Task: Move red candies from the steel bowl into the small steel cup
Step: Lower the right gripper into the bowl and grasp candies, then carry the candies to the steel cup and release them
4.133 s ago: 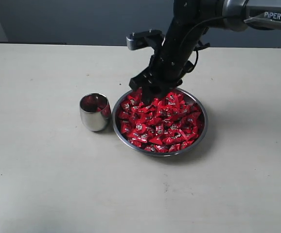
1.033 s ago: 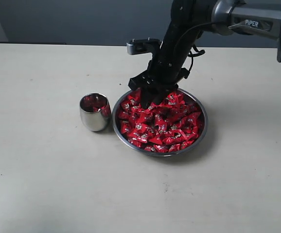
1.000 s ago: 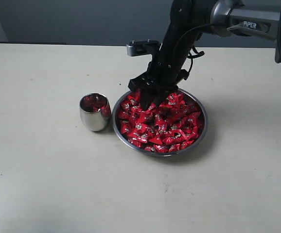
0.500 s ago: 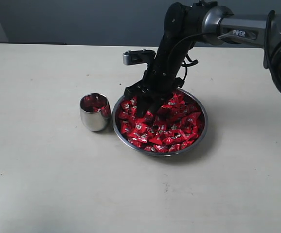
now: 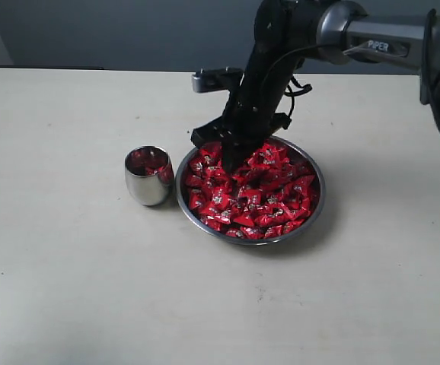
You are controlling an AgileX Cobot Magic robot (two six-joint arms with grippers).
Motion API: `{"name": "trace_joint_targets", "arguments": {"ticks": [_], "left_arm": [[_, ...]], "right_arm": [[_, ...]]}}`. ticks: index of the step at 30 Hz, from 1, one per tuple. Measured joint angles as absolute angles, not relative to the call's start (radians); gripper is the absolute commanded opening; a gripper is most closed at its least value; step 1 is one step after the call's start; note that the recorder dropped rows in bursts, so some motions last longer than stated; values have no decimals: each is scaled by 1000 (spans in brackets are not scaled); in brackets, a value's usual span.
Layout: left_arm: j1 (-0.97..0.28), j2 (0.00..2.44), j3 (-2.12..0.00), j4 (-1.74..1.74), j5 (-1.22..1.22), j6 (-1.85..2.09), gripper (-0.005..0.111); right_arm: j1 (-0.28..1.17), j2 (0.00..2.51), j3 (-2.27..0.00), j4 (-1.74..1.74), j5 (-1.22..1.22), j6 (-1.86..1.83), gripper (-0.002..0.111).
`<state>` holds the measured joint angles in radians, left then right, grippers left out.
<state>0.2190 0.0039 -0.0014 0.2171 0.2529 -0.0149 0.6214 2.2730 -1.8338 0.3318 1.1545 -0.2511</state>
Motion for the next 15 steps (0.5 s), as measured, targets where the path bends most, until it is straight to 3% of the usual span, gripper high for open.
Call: {"name": "trace_joint_targets", "arguments": {"ticks": [9,13,15], "left_arm": [[219,4,-1,217,253,-15,0],[219,4,-1,217,253,-15,0],[219,4,-1,217,253,-15,0]], "right_arm": [[630,2174,-1853,759,1091,-410,0],[686,2225,-1853,784,1025,-445,0],[715,2258,-1853,782,992,-449,9]]}}
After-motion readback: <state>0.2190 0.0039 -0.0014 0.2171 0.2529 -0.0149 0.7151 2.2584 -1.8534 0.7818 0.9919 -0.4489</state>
